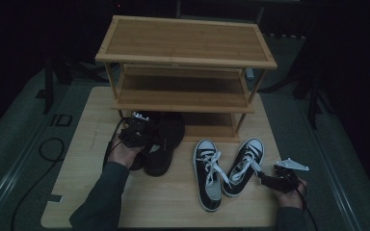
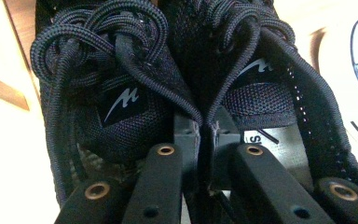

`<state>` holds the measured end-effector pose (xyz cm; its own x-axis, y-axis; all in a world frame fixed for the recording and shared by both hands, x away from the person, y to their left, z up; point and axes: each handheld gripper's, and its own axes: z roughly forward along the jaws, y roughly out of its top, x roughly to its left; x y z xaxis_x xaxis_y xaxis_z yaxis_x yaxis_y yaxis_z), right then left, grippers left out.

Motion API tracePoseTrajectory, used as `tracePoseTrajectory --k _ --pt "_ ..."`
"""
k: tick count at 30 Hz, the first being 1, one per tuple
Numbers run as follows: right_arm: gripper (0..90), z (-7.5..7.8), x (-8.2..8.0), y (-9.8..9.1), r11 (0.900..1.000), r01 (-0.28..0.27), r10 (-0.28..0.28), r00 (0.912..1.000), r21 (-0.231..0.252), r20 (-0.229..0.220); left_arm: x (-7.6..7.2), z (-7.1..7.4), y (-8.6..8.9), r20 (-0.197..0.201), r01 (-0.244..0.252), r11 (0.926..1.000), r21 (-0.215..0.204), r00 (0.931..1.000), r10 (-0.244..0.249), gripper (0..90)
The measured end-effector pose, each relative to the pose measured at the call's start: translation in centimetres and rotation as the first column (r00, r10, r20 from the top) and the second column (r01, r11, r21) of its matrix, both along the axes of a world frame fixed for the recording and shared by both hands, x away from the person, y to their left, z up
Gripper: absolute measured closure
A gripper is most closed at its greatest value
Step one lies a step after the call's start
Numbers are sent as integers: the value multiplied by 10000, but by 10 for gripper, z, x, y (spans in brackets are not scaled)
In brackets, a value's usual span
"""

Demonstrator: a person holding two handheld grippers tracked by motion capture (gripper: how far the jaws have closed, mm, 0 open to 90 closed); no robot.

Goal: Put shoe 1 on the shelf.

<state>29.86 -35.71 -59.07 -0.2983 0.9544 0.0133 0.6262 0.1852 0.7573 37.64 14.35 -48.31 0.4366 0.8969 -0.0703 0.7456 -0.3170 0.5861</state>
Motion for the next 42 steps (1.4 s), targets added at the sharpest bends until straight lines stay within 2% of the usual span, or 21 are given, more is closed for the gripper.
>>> tracePoseTrajectory --k 3,8,15,16,26,35,39,42 --pt "230 0 0 0 10000 0 0 10000 1 0 2 0 -2 2 -104 9999 29 9999 104 851" --pt "230 0 0 0 10000 -2 2 10000 -1 2 7 1 -13 139 -303 9989 366 9995 298 851" --pt "230 0 0 0 10000 2 -2 10000 7 -1 12 2 -20 223 -560 9972 491 9982 550 850" --pt "230 0 0 0 10000 -5 5 10000 2 3 15 2 -24 275 -607 9963 611 9979 591 850" --pt "230 0 0 0 10000 -3 3 10000 3 1 26 1 -38 312 -794 9948 643 9965 775 849" --pt "230 0 0 0 10000 -6 6 10000 5 2 29 1 -53 584 -937 9915 906 9944 886 848" --pt "230 0 0 0 10000 -6 6 10000 2 4 32 0 -58 740 -1230 9888 842 9904 1169 847" --pt "230 0 0 0 10000 -7 7 10000 1 2 33 0 -61 862 -1285 9867 991 9890 1202 844"
